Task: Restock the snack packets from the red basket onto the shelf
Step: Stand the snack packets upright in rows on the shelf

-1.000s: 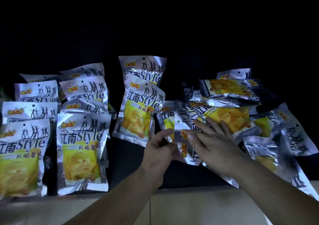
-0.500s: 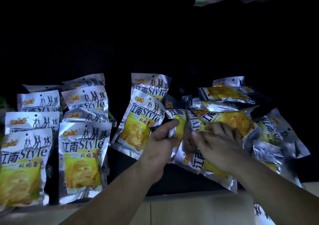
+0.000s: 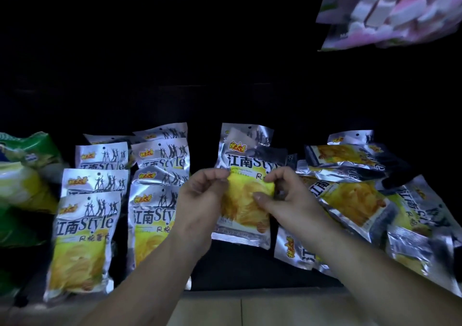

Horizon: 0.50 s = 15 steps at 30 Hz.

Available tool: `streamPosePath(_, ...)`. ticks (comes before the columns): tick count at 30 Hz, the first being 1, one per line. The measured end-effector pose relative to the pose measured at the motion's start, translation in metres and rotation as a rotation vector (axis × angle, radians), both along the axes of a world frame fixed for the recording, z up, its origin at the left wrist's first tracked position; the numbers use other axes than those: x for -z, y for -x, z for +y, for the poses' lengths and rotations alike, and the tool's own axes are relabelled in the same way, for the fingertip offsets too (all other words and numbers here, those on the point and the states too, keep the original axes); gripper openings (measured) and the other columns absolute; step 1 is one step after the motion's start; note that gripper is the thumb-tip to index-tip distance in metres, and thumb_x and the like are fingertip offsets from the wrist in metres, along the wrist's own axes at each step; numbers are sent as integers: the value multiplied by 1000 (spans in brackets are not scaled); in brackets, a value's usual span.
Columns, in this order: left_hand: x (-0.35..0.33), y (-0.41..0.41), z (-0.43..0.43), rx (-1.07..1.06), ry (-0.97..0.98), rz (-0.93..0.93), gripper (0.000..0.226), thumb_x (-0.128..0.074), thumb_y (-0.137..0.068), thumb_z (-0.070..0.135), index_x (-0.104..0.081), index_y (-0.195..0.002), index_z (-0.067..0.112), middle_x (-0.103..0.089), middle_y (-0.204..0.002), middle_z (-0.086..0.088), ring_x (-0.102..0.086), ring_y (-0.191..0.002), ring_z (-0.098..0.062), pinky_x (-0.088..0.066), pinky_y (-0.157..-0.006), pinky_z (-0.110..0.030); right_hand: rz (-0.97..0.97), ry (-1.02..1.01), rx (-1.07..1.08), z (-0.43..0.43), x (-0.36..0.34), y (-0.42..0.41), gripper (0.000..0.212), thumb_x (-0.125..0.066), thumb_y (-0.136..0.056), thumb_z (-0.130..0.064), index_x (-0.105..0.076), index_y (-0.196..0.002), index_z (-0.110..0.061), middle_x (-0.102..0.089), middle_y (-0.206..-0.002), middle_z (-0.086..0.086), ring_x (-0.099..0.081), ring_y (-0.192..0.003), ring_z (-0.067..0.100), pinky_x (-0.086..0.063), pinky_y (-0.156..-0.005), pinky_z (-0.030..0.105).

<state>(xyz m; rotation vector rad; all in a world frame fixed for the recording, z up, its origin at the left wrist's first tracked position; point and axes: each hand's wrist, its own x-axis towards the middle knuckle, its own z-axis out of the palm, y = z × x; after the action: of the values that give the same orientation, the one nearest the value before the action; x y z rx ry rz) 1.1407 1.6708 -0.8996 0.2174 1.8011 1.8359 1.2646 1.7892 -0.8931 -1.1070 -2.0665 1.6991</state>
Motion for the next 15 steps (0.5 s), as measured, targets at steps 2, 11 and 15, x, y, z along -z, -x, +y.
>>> streamPosePath(2,11,5,-4,-14,-25,30,13,-62,-97,1,-71,-98,11,-66,-70,-4,-48,-61,-25,-41,-52,-28,30,9,33,-3,10,8,27,-75,-90,-13,-56,-103,-28,-55,-94,-6,-54,-62,-8,-48,-57,12)
streamPosePath(11,47,26,-9,-9,253,505,26,-60,-92,-3,-73,-89,19,-71,-79,-3,-63,-62,-13,-51,-56,-30,19,20,90,-10,54,31,36,-69,-94,-17,-55,-106,-48,-63,-113,-6,-70,-83,15,-61,-58,29)
streamPosePath(15,49,14,-11,159,441,869,34,-64,-85,-1,-74,-111,19,-58,-127,3,-63,-105,-12,-53,-85,-23,-6,-122,126,-11,65,35,32,-67,-96,-21,-52,-107,-47,-41,-133,-5,-62,-95,12,-54,-59,12)
